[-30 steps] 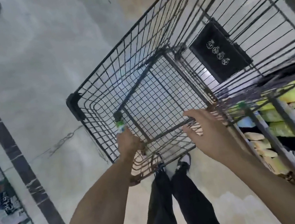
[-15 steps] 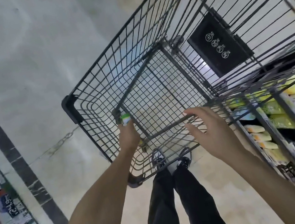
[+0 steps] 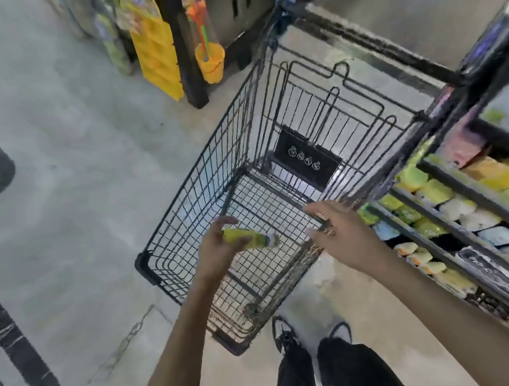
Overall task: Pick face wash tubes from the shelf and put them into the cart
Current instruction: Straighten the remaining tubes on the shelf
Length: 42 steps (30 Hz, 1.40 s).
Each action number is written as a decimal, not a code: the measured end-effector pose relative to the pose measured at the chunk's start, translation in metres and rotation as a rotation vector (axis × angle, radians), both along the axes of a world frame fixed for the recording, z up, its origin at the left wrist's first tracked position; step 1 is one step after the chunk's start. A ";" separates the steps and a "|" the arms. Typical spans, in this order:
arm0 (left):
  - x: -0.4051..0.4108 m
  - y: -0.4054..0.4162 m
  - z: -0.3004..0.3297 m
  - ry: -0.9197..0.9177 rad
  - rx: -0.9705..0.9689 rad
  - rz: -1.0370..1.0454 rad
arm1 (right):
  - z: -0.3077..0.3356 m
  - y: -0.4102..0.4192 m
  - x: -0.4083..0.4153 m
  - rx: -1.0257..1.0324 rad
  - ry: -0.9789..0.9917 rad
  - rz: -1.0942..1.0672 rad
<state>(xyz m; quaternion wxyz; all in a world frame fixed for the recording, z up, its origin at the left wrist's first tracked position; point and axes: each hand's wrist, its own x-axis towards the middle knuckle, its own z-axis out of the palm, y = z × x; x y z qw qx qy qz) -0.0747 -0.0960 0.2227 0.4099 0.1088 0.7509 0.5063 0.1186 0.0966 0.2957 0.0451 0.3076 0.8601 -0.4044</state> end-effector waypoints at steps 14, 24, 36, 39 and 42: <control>0.121 0.127 0.233 0.227 0.339 -0.534 | 0.137 0.027 0.114 -0.085 0.279 -0.216; 0.269 0.178 0.271 0.459 0.388 -0.728 | 0.193 0.025 0.310 -0.096 0.555 -0.740; 0.428 0.231 0.289 0.773 0.376 -0.987 | 0.244 0.002 0.501 0.018 0.807 -1.021; 0.455 0.249 0.294 0.850 0.400 -1.035 | 0.246 0.005 0.531 0.032 0.822 -1.098; 0.481 0.267 0.300 0.932 0.441 -1.068 | 0.243 0.014 0.559 0.054 0.805 -1.162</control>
